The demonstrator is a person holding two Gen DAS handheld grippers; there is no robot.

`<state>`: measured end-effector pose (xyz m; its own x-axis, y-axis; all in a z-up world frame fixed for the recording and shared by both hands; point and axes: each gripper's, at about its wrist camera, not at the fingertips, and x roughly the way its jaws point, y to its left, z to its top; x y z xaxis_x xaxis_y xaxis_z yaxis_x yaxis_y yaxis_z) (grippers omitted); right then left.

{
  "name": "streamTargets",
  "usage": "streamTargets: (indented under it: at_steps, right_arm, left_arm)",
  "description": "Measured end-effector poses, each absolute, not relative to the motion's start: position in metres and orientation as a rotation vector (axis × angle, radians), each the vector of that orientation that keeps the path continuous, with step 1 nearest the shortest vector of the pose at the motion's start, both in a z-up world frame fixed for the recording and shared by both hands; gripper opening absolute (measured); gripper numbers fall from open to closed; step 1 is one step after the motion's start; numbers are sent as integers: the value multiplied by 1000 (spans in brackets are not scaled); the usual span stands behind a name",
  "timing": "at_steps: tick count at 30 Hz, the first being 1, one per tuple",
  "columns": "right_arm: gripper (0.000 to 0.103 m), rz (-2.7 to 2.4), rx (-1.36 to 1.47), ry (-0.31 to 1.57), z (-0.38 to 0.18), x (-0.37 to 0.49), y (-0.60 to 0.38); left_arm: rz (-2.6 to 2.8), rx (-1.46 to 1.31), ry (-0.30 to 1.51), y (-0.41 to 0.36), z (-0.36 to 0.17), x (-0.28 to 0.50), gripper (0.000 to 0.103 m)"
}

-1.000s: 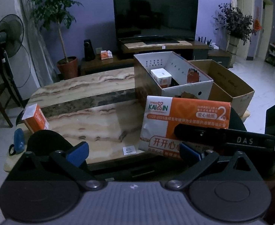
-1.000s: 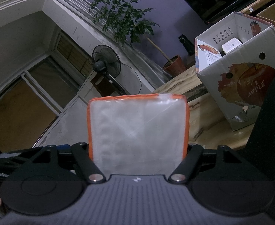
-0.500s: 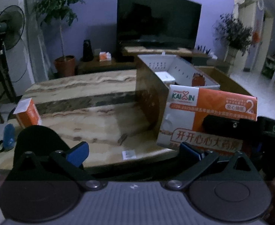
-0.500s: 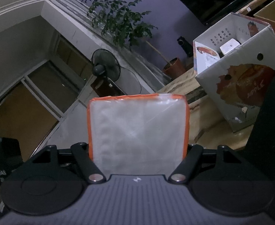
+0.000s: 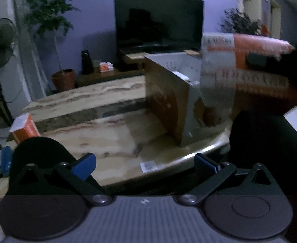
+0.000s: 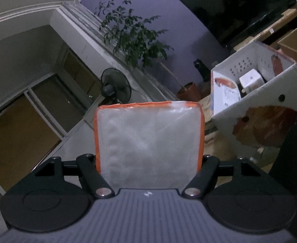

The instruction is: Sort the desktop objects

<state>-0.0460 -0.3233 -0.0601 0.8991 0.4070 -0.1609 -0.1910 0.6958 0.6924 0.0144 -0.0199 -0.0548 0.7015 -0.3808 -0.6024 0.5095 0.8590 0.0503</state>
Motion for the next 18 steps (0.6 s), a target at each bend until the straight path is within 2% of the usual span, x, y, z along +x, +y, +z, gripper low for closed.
streamTargets:
  at_steps: [12, 18]
  right_arm:
    - [74, 331, 736, 348, -77, -46, -321]
    - [74, 340, 737, 366, -80, -50, -314]
  left_arm:
    - [-510, 259, 702, -30, -74, 20, 102]
    - [-533, 215, 677, -26, -73, 20, 102]
